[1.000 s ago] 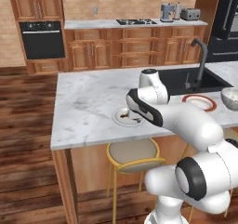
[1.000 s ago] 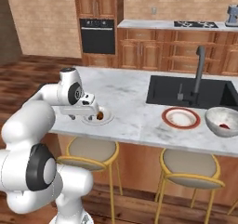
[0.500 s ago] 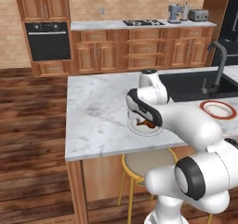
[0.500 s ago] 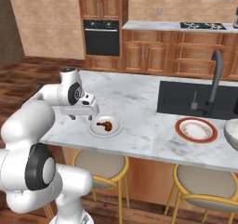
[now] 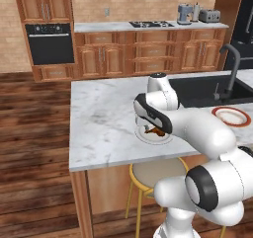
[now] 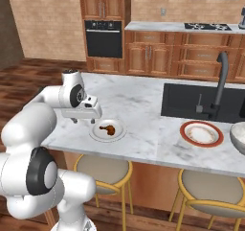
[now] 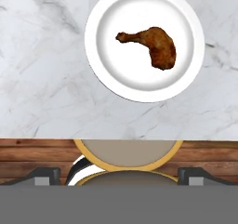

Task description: Pick the chicken drumstick and bell pepper from their plates and place them in the bowl. Then put the bowl in the fridge.

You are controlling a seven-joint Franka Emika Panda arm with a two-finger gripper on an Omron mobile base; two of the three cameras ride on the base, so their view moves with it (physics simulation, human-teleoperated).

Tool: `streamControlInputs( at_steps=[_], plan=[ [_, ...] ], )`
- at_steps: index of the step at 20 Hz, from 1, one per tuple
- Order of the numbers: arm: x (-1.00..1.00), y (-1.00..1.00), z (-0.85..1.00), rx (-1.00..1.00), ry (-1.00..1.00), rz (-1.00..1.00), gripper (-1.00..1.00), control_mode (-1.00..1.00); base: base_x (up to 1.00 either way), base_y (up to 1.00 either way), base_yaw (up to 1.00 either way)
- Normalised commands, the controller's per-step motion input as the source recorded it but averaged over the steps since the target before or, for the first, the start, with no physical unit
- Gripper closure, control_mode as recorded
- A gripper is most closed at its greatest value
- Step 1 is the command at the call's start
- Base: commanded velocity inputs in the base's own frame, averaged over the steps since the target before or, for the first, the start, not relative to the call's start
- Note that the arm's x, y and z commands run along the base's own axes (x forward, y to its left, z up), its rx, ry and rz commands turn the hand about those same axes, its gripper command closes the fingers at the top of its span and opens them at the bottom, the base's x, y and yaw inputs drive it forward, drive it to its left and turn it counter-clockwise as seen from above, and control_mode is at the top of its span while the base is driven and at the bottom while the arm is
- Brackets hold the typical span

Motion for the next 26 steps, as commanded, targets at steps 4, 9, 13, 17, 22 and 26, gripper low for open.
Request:
streamControlInputs(
  at_steps=[4, 9, 13, 17, 22, 26],
  plan=[
    [0.00, 0.00, 0.00, 0.00, 0.00, 0.00, -1.00, 1.00, 0.00, 0.00, 0.00],
    [0.00, 0.00, 0.00, 0.00, 0.00, 0.00, -1.00, 1.00, 0.00, 0.00, 0.00],
    [0.00, 0.00, 0.00, 0.00, 0.00, 0.00, -1.00, 1.00, 0.00, 0.00, 0.00],
    [0.00, 0.00, 0.00, 0.00, 0.00, 0.00, -1.00, -1.00, 0.00, 0.00, 0.00],
    [0.00, 0.00, 0.00, 0.00, 0.00, 0.00, -1.00, -1.00, 0.00, 0.00, 0.00],
    [0.00, 0.00, 0.00, 0.00, 0.00, 0.00, -1.00, -1.00, 0.00, 0.00, 0.00]
  ],
)
